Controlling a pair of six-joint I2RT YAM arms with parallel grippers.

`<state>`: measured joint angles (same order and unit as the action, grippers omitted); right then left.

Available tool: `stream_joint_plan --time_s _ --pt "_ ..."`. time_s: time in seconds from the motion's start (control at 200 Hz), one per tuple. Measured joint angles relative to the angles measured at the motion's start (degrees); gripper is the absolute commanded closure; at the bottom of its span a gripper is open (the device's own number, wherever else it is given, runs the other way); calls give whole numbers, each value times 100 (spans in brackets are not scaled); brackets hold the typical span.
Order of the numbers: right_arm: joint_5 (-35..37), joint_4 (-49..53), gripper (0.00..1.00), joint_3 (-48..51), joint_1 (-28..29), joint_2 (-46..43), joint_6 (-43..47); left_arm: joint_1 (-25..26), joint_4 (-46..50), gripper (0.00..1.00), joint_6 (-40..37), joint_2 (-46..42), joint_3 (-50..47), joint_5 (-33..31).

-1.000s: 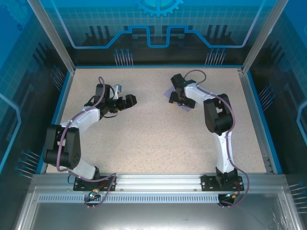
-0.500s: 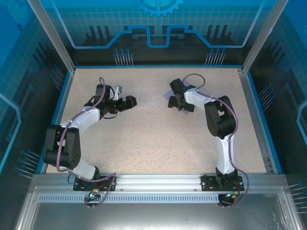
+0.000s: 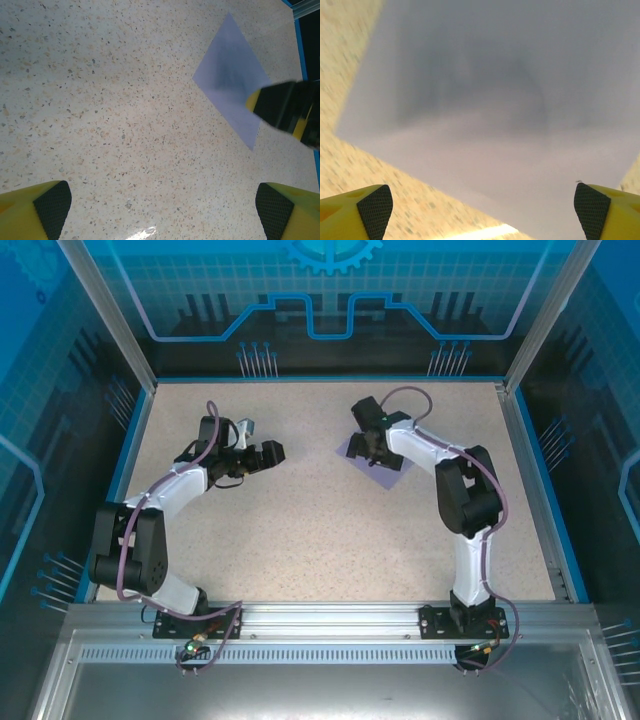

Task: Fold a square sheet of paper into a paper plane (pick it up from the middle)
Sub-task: Move the square sheet of paper to the center of the table.

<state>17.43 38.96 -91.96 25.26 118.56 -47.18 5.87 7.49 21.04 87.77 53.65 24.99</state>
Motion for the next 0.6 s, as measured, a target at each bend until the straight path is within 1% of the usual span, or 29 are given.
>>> stream_joint_plan --time_s 0.15,0.34,0.6 --pt "57 190 2 -734 -114 612 -273 0 7 1 -2 0 0 9" --pt "55 490 2 -1117 -164 1172 -404 0 76 1 -17 0 0 24" --pt "79 702 2 -1263 -129 1300 -205 0 175 1 -20 0 63 37"
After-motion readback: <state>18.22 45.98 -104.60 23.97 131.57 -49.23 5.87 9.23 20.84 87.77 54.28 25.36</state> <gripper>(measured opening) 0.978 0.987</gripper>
